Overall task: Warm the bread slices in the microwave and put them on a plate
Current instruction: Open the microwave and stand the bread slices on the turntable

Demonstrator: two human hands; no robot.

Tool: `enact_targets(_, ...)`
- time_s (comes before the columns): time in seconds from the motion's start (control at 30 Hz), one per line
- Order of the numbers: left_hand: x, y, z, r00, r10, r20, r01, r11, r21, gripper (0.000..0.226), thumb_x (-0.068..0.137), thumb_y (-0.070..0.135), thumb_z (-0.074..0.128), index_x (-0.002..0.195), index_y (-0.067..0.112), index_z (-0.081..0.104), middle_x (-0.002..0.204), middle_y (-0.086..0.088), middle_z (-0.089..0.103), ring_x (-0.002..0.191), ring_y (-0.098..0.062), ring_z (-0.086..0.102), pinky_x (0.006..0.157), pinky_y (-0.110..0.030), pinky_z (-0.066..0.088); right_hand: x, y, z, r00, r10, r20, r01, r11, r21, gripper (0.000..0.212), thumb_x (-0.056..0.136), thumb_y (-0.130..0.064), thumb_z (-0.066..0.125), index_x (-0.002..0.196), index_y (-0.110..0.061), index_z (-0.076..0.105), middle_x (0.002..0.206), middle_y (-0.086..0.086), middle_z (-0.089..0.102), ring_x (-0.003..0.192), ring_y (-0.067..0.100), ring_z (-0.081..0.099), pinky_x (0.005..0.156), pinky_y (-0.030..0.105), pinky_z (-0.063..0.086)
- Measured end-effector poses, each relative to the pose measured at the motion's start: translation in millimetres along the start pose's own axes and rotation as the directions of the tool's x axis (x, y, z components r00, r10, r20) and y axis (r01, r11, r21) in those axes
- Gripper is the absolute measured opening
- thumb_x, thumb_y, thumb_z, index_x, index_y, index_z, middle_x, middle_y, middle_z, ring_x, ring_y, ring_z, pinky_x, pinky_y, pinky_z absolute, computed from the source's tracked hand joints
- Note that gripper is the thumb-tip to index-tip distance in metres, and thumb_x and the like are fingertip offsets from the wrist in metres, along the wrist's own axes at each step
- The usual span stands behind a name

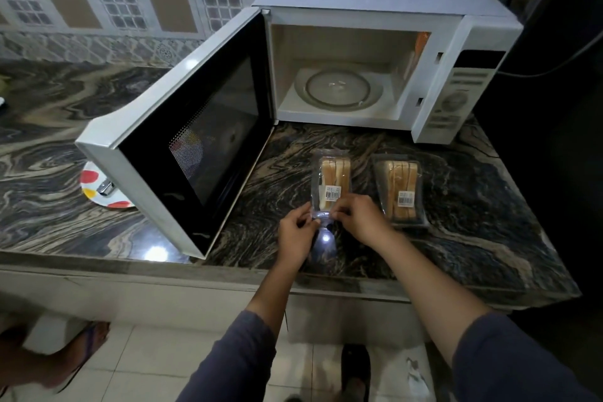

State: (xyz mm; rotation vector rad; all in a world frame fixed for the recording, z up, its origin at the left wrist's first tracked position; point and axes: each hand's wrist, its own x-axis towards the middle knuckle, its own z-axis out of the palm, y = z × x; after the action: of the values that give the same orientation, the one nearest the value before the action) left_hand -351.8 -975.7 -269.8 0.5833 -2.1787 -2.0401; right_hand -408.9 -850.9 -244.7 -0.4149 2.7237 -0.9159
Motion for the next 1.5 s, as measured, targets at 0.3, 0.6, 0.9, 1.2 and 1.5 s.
enact_targets(0.3,9,10,9,0.958,-0.252,-0.135,0.222,0.953,-0.208,0.037,0.078,-0.01,0.061,0.115,-0.003,0.061,0.112,-0.02,0.066,0.09,-0.019,0.058,0.07,-0.019,0.048,3,-26,-25,1.0,0.015,0.023,-0.019,0.979,0.205,0.009,0.089,-0.011,0.06,0.085,-0.012,0.068,0.097,0.004,0.065,0.098,0.018,0.059,0.089,0.029,0.043)
enact_targets(0.6,40,46,1,0.958,-0.06,-0.279,0.074,0.997,0.037,0.03,0.09,0.003,0.049,0.119,0.001,0.059,0.12,-0.017,0.062,0.111,-0.027,0.057,0.091,-0.023,0.039,29,-50,-92,0.948,-0.21,-0.239,0.233,0.97,0.072,0.013,0.09,-0.017,0.056,0.086,-0.009,0.067,0.09,0.005,0.063,0.085,0.017,0.056,0.074,0.027,0.04)
enact_targets(0.9,96,133,15,0.898,0.408,0.166,-0.435,0.881,0.186,0.042,0.099,0.027,0.041,0.138,0.011,0.042,0.144,-0.005,0.042,0.134,-0.013,0.036,0.099,-0.011,0.027,75,-59,-115,0.866,-0.193,-0.462,0.288,0.947,0.143,0.017,0.092,-0.017,0.054,0.103,-0.01,0.065,0.104,0.004,0.065,0.093,0.011,0.057,0.078,0.02,0.044)
enact_targets(1.2,102,125,8,0.887,0.423,0.184,-0.454,0.871,0.188,0.031,0.099,0.035,0.037,0.111,0.015,0.058,0.1,0.005,0.061,0.09,0.002,0.054,0.076,-0.014,0.04,53,-26,-38,0.892,0.263,-0.367,-0.113,0.917,0.382,0.039,0.09,-0.034,0.057,0.12,-0.011,0.047,0.119,0.006,0.055,0.104,0.02,0.056,0.076,0.024,0.044)
enact_targets(1.5,94,122,2,0.891,0.41,0.193,-0.446,0.869,0.212,0.025,0.099,0.03,0.038,0.111,0.018,0.057,0.098,0.014,0.057,0.085,0.021,0.049,0.076,-0.003,0.037,69,-57,-24,0.944,0.33,-0.03,-0.319,0.93,0.18,0.081,0.084,-0.045,0.062,0.145,-0.01,0.022,0.141,0.014,0.043,0.125,0.032,0.047,0.092,0.033,0.044)
